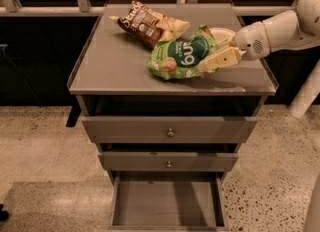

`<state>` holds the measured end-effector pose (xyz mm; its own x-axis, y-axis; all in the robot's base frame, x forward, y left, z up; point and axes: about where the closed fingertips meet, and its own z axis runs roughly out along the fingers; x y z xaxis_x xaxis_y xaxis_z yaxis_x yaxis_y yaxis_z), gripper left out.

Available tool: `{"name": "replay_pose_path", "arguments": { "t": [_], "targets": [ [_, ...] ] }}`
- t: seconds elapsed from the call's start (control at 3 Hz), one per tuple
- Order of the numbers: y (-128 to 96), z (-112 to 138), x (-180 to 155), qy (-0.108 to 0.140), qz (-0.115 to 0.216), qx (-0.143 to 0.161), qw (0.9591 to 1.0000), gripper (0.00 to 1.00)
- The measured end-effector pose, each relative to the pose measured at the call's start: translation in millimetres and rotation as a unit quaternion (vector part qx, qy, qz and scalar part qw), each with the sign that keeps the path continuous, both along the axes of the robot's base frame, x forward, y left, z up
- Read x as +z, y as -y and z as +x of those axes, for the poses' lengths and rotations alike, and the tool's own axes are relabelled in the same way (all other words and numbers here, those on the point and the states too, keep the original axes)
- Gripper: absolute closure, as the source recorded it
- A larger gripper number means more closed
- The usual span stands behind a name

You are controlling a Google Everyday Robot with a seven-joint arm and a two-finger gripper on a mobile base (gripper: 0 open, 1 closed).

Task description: Pick green rice chip bag from bottom drawer and place on counter

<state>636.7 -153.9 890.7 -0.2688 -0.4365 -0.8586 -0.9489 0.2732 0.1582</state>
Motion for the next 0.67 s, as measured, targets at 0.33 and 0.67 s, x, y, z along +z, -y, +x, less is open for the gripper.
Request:
{"name": "replay_pose_path", "arguments": {
  "t": [0.33, 0.67],
  "targets": [
    [-0.1, 0.0, 0.0, 0.000, 0.000, 0.000, 1.0000, 0.00],
    [-0.1, 0.0, 0.0, 0.000, 0.000, 0.000, 1.0000, 0.00]
  ]
}}
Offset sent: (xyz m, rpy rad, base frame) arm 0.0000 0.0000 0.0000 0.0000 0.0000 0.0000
